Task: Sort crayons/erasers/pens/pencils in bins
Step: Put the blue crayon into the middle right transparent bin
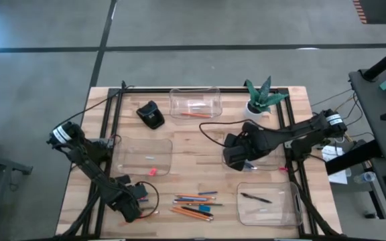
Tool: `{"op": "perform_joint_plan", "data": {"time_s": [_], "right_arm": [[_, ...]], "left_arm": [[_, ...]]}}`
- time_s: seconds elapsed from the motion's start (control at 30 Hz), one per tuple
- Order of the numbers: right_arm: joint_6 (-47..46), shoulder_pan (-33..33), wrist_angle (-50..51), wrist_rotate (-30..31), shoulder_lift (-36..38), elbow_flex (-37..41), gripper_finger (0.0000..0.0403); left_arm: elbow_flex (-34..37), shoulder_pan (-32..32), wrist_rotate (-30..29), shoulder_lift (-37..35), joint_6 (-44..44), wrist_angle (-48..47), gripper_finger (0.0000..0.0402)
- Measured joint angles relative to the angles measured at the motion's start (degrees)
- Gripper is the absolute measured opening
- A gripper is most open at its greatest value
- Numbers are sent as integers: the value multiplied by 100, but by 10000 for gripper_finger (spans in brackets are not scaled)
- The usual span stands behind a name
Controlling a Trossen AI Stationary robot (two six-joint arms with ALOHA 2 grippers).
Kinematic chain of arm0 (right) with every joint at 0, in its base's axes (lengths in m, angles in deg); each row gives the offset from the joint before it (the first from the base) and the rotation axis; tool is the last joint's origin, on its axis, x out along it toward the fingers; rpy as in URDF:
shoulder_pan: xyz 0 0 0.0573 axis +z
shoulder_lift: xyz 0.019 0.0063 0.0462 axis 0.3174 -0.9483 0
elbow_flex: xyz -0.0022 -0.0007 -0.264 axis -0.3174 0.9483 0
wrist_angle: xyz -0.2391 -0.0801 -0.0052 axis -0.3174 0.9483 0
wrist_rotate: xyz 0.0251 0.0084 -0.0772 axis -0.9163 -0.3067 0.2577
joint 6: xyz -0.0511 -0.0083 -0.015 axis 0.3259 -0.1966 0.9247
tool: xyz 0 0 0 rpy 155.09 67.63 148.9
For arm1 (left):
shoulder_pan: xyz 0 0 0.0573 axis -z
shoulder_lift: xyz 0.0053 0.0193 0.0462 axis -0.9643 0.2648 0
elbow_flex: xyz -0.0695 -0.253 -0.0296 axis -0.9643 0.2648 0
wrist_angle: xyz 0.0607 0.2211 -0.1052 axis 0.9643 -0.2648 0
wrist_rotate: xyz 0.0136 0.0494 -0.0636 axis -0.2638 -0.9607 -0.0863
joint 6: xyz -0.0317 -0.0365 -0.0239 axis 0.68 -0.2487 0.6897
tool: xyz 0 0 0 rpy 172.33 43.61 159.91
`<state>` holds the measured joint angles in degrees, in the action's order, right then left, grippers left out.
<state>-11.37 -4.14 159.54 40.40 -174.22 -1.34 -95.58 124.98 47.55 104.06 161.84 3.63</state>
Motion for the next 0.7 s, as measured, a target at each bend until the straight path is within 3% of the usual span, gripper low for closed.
{"op": "perform_joint_plan", "data": {"time_s": [0.33, 0.57, 0.7], "right_arm": [[149, 0, -23, 46, 0, -607, 57], [144, 0, -26, 46, -4, -671, 57], [130, 64, -29, 41, -4, -671, 60]], "left_arm": [[-10, -38, 232, 152, 47, 190, 12], [-67, -27, 53, -384, 45, 165, 12], [-123, -55, -482, -779, 46, 318, 12]]}}
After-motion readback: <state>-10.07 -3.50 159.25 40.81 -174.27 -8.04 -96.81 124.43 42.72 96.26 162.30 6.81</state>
